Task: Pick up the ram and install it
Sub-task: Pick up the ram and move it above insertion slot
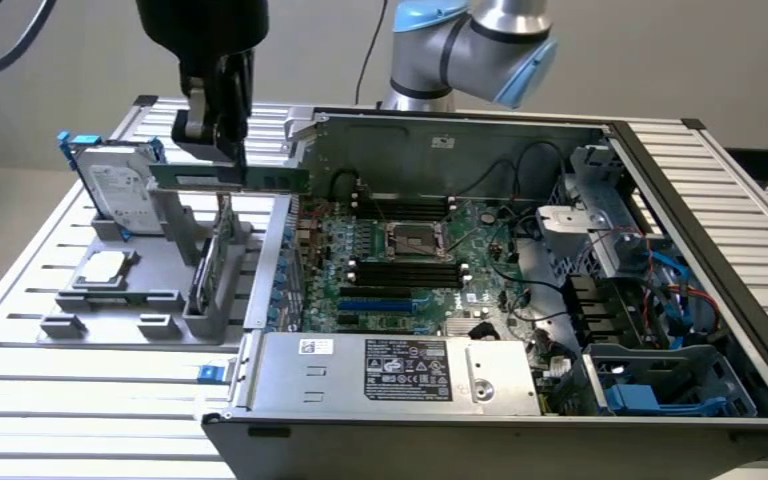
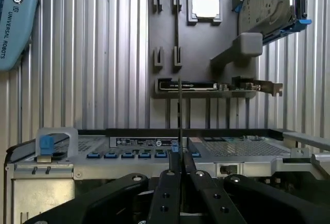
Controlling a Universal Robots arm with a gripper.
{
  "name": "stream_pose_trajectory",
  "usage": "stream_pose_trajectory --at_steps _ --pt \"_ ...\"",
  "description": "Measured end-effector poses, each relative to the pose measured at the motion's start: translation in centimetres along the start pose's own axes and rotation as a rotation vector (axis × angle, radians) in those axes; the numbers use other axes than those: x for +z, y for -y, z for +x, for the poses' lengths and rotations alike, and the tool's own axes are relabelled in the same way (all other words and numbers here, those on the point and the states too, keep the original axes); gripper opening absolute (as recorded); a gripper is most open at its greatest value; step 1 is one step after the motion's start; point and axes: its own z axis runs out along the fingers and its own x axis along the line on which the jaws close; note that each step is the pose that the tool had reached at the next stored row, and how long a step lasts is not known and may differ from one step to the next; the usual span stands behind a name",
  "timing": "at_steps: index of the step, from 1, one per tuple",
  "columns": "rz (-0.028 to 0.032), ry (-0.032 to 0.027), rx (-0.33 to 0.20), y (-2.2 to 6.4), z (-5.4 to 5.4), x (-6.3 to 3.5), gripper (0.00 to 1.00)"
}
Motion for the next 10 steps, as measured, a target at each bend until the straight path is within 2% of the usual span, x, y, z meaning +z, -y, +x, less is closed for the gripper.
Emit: stream_pose_trajectory --at_steps 10 --pt "-0.0021 0.0036 0.0 3.47 -1.7 0.12 0.14"
